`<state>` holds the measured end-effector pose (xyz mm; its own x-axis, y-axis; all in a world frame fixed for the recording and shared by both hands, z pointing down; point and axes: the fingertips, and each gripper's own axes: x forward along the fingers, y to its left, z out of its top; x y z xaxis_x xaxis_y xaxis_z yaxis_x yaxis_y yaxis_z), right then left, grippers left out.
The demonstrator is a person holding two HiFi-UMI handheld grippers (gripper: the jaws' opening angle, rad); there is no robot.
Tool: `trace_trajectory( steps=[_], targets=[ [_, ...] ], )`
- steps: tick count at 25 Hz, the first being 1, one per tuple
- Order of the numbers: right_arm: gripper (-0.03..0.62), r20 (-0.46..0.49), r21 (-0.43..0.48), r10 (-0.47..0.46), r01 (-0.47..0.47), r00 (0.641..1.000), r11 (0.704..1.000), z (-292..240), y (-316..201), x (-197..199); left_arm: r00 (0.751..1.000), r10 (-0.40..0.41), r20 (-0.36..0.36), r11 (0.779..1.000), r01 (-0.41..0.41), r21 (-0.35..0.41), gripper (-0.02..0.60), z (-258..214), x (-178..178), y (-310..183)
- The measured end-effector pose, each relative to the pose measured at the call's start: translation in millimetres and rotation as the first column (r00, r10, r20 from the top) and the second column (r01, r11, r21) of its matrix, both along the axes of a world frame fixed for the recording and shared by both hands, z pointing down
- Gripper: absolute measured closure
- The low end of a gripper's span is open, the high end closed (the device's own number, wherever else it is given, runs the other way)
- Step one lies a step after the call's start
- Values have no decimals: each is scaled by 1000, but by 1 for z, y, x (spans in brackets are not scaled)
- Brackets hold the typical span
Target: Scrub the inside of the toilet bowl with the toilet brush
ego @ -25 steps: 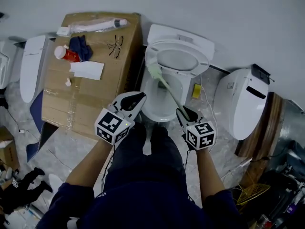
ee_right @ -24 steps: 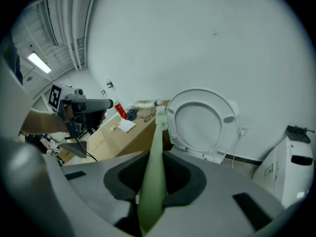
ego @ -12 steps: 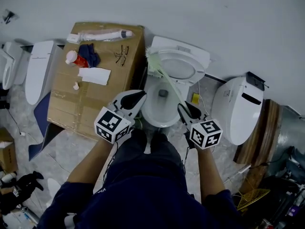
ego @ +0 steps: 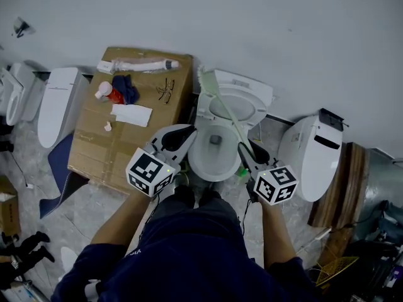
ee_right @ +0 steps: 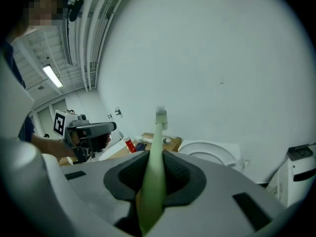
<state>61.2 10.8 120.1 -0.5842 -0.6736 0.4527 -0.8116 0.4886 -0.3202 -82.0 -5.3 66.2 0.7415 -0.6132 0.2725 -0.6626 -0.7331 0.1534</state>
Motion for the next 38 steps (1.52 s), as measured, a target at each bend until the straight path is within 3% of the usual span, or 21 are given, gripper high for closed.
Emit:
trace_trajectory(
  steps=[20,38],
  targets=[
    [507,35,151,22,-27,999,988,-76,-1,-12,1000,11,-12,997,-10,78,537,-44,-15,3],
    [507,44,186,3,-11,999,983,-94,-9,-19,1000,15,2,995,-15,94,545,-49,-16,-5]
  ],
)
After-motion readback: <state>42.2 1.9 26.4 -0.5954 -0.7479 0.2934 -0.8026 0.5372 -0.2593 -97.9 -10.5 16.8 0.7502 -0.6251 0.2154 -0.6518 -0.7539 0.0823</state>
